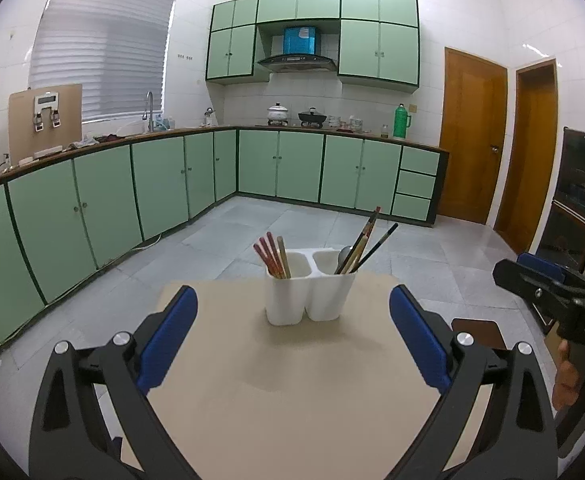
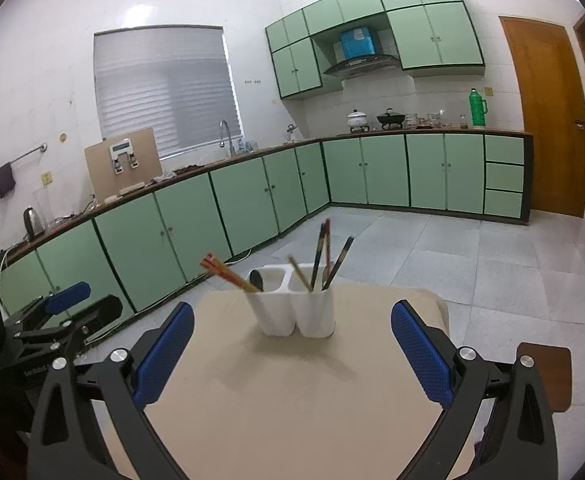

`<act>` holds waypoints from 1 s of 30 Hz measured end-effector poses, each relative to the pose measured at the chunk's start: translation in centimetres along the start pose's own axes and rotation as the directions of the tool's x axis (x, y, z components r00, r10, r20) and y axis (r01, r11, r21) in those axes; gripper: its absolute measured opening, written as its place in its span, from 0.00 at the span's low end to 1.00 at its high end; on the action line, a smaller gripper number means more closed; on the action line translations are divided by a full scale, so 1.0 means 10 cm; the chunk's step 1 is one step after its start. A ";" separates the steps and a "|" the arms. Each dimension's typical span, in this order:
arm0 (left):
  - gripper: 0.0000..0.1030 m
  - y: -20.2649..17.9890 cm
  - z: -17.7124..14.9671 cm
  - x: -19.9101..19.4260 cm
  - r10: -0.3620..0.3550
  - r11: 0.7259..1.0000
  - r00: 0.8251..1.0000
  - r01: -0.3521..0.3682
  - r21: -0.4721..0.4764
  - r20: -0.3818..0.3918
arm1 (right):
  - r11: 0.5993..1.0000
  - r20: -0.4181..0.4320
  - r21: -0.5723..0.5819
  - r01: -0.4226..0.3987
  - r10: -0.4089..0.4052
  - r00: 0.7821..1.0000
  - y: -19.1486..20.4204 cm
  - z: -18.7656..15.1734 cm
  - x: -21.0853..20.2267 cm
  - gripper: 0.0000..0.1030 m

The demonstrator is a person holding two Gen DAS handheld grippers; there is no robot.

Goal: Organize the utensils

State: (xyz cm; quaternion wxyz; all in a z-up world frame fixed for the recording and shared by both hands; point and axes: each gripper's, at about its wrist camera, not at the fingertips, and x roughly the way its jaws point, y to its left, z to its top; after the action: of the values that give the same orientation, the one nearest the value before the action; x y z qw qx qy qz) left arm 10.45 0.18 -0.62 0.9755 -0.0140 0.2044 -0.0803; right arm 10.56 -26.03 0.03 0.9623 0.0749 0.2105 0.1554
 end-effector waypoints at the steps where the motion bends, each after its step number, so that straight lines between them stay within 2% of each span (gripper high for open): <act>1: 0.91 0.01 -0.01 -0.03 -0.001 1.000 1.000 0.001 -0.005 -0.003 | 1.000 -0.002 -0.004 -0.002 0.002 1.000 0.02 -0.03 -0.02 0.94; 10: 0.91 0.02 -0.08 -0.26 0.015 1.000 1.000 -0.015 0.002 -0.010 | 0.998 -0.007 -0.060 -0.019 0.018 1.000 0.21 -0.11 -0.22 0.94; 30: 0.91 -0.01 -0.06 -0.58 0.018 0.999 0.999 -0.019 0.030 0.045 | 0.994 0.004 -0.098 -0.036 0.037 0.999 0.40 -0.11 -0.37 0.94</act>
State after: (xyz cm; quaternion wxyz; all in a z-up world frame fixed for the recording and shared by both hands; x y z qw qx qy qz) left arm 4.94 0.98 1.17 0.9806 0.0010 0.1815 -0.0739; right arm 5.77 -23.41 1.28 0.9624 0.0317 0.1983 0.1830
